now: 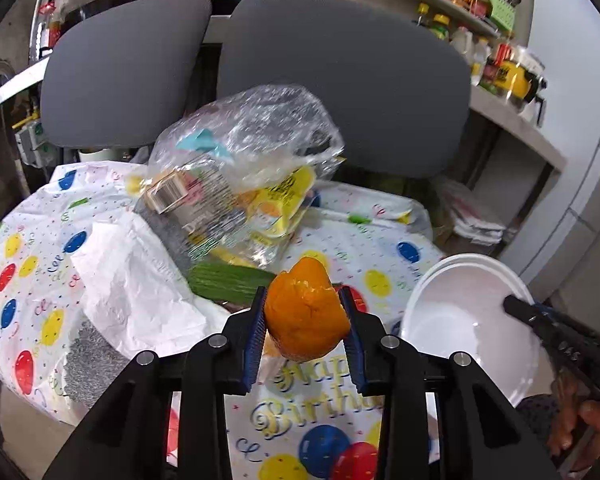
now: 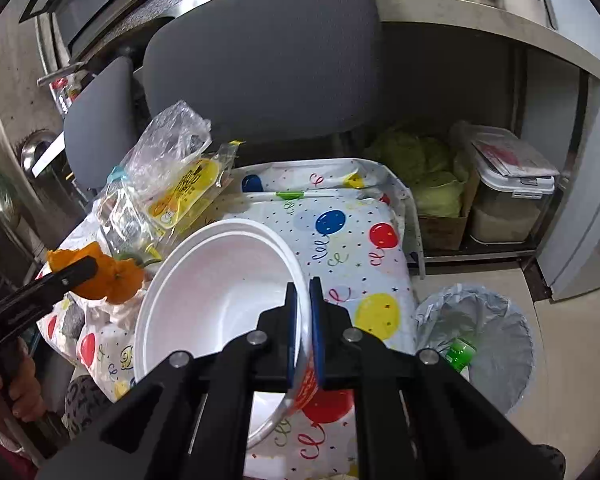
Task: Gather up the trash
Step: 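Grasp the orange peel with the left tool while the right tool holds the bowl, then carry the bowl and orange peel over the trash bin and open both tools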
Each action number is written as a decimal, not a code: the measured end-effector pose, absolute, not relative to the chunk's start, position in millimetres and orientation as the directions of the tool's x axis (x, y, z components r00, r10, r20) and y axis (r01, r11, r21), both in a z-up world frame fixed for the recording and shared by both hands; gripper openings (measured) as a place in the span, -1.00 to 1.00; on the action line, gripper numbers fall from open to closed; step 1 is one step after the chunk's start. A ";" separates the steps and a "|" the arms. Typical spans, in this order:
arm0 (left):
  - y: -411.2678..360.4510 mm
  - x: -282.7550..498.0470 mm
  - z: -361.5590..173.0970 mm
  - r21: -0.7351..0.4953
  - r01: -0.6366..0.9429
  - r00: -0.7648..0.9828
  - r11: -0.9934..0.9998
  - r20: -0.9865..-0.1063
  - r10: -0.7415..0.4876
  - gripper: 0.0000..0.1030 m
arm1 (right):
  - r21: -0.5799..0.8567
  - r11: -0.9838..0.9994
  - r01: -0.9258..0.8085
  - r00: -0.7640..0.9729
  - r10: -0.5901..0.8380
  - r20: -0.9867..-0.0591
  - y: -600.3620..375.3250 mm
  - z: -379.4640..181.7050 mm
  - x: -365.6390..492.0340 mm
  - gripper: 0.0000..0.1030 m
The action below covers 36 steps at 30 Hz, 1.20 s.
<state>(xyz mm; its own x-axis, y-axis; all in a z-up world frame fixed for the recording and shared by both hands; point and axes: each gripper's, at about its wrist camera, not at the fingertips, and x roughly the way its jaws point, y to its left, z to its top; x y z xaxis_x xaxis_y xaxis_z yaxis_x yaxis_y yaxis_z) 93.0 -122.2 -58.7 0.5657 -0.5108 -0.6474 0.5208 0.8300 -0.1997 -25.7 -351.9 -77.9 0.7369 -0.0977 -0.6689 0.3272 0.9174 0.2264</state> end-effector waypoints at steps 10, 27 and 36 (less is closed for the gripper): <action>-144.5 85.4 -7.3 -0.209 0.603 0.582 0.770 -0.545 -0.604 -0.32 | 0.245 0.906 0.344 0.751 -0.109 -0.651 -361.9 -70.0 -45.3 -0.86; -297.2 -3.6 -39.1 -0.222 0.849 0.281 0.480 -0.580 -0.765 -0.32 | 0.228 0.684 0.693 0.640 -0.437 -0.632 -467.4 -44.7 -197.9 -0.87; -383.8 -21.4 -71.9 -0.222 0.892 0.168 0.395 -0.648 -0.743 -0.31 | 0.198 0.605 0.772 0.535 -0.449 -0.716 -515.9 -91.7 -202.0 -0.87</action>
